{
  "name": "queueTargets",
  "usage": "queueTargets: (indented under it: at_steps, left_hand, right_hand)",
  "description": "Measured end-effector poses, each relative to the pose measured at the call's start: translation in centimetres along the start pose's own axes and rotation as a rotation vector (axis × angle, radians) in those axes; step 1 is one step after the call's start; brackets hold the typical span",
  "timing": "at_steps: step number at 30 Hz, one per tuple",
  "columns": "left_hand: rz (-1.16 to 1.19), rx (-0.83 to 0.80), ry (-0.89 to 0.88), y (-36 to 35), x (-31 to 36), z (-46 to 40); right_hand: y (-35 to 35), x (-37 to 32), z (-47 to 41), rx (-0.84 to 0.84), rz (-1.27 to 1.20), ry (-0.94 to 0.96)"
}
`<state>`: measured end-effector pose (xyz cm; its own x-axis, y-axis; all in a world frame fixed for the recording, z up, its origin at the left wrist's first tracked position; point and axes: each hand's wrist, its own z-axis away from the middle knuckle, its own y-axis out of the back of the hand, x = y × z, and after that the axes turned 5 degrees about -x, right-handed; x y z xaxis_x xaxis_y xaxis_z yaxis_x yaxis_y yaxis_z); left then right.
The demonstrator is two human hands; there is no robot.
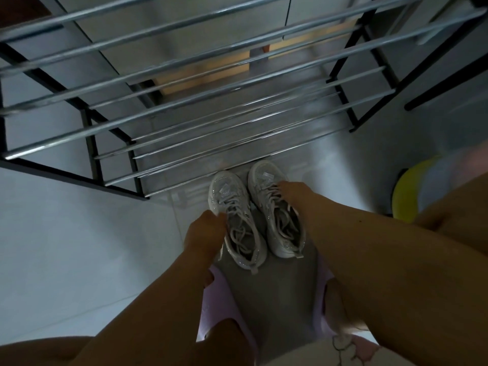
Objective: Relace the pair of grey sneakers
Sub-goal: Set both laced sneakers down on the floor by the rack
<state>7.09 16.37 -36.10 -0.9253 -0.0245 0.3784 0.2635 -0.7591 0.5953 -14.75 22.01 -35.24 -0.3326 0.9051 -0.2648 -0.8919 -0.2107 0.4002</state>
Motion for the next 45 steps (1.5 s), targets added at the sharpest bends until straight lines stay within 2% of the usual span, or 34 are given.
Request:
queueTargets:
  at_steps: [3,6,10,14,19,23,27,35,45]
  left_hand:
    - [0.228,0.055,0.179,-0.3,0.6,-1.0]
    - [0.51,-0.055,0.304,-0.9,1.0,-2.3]
    - [0.939,-0.187,0.314,-1.8,1.5,-2.1]
    - [1.138,-0.276,0.311,-1.8,2.1,-2.5]
    - [1.165,-0.268,0.328,-2.3,1.7,-2.6]
    - [1.175,-0.233,0.378,-2.6,1.8,-3.0]
    - [1.186,-0.293,0.423,-2.6,1.6,-3.1]
    - [1.124,-0.28,0.335,-2.9,1.7,-3.2]
    - [1.128,-0.215,0.29,-3.5,2.3,-2.6]
  right_hand:
    - [0.2,0.6,-0.5,-0.004,-0.099,0.0]
    - [0.2,0.5,-0.5,-0.039,-0.282,-0.018]
    - [0.1,0.4,-0.8,-0.116,-0.494,-0.029]
    - [-0.2,0.8,-1.0,-0.15,-0.663,-0.068]
    - [-0.5,1.2,-0.7,-0.209,-0.754,-0.171]
    - [-0.9,1.2,-1.4,-0.214,-0.799,-0.175]
    - [-1.0,1.2,-1.5,-0.186,-0.81,-0.18]
    - [-1.7,1.7,-1.8,-0.193,-0.663,-0.172]
    - [-2.2,2.5,-1.4,-0.119,-0.752,-0.125]
